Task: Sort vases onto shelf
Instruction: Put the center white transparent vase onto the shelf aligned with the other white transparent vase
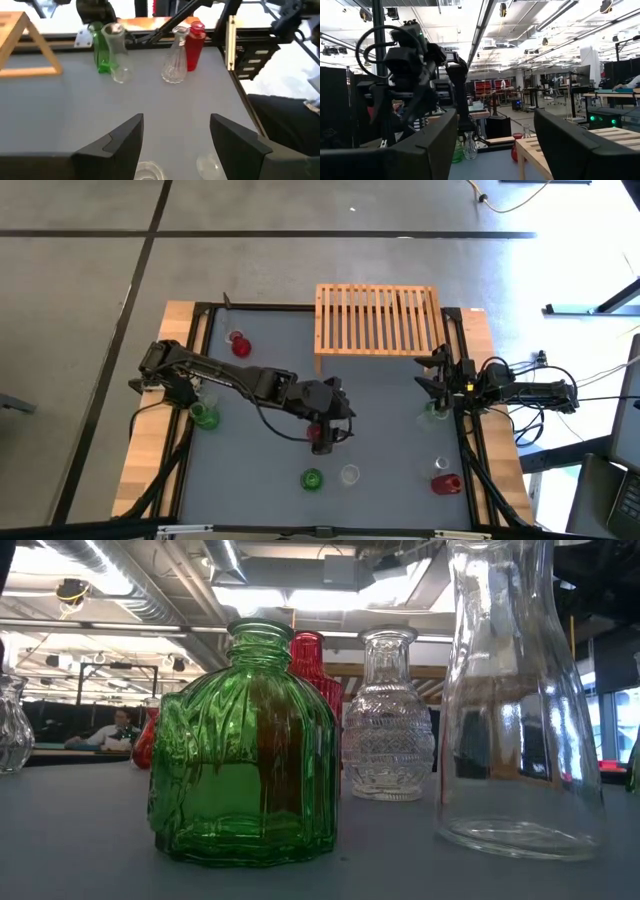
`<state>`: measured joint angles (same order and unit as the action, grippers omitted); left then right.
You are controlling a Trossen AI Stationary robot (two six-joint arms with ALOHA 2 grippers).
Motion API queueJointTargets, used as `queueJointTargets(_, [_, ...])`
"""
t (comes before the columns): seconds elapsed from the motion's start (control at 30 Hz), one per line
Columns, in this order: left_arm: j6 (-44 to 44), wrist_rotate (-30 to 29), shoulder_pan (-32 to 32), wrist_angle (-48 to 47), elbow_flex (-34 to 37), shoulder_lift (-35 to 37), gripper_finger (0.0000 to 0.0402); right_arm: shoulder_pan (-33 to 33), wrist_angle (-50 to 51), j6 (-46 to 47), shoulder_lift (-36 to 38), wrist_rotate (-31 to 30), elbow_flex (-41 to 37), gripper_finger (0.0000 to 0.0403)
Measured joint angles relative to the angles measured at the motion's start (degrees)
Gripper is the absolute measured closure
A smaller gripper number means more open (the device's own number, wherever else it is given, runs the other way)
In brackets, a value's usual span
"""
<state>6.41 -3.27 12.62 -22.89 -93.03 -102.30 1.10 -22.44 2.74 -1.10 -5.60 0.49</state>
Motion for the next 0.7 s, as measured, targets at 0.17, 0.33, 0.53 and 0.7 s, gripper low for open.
queueJointTargets(0.17, [0.8,0.4,0.2,1.9,0.0,0.1,0.0179,0.0,0.0,0.0,0.0,-1.9,0.0,0.0152])
queueJointTargets(0.33, [2.6,1.3,-0.3,2.1,0.0,0.1,0.0175,0.0,0.0,-0.1,0.0,-2.8,0.0,0.0152])
queueJointTargets(0.53, [5.3,2.5,-1.1,-0.8,0.0,-0.3,0.0133,0.0,0.1,-0.1,0.0,-2.8,0.0,0.0152])
queueJointTargets(0.7, [5.4,2.3,-1.3,-4.8,0.1,-0.5,0.0089,0.0,0.4,-0.1,0.0,-2.8,0.0,0.0152])
